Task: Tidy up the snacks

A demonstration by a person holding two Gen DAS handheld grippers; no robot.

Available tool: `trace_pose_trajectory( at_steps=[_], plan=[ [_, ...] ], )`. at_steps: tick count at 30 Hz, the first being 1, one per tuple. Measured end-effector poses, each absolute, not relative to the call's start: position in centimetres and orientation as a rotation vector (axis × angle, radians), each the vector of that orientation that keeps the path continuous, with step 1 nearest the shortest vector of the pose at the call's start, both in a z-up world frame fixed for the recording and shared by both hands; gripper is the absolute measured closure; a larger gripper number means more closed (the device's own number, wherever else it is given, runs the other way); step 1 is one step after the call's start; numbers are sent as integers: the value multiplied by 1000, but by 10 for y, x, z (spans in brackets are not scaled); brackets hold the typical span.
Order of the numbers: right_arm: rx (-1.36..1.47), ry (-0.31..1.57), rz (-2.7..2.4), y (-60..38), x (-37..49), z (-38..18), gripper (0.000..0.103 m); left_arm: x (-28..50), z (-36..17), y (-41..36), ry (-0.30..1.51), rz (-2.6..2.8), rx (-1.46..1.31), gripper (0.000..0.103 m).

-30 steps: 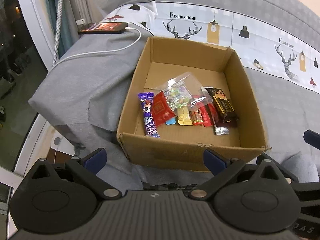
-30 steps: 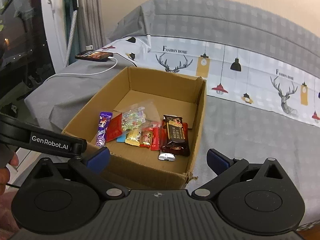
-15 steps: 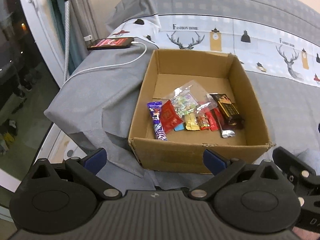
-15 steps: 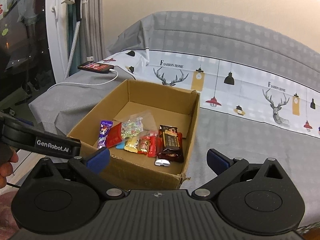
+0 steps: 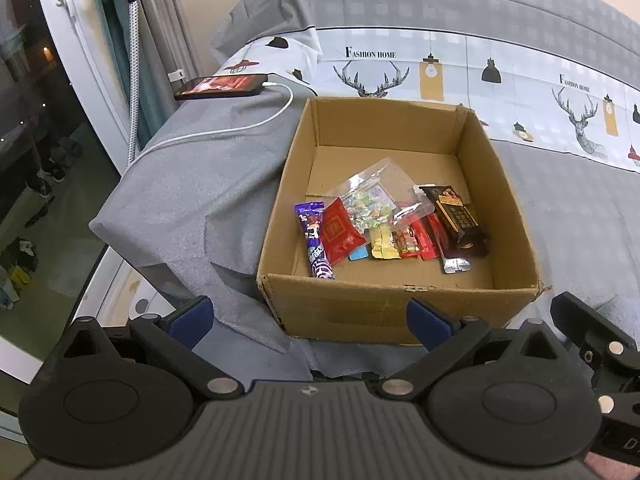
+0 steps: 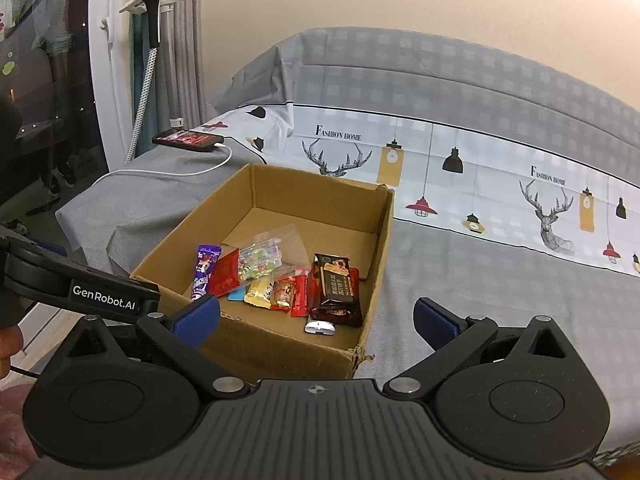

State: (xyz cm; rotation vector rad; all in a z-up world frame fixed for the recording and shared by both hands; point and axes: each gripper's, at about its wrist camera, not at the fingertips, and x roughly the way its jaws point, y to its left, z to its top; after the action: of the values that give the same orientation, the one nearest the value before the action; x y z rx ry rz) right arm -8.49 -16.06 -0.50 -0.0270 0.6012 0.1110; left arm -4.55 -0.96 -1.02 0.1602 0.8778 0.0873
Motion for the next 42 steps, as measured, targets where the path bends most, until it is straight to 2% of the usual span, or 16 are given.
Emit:
trace_pose_trajectory(
  at_steps=[42],
  plan=[
    [-28,603,114,-160,-84,-5,0,-48,-7,-16,867,72,172,0]
  ],
)
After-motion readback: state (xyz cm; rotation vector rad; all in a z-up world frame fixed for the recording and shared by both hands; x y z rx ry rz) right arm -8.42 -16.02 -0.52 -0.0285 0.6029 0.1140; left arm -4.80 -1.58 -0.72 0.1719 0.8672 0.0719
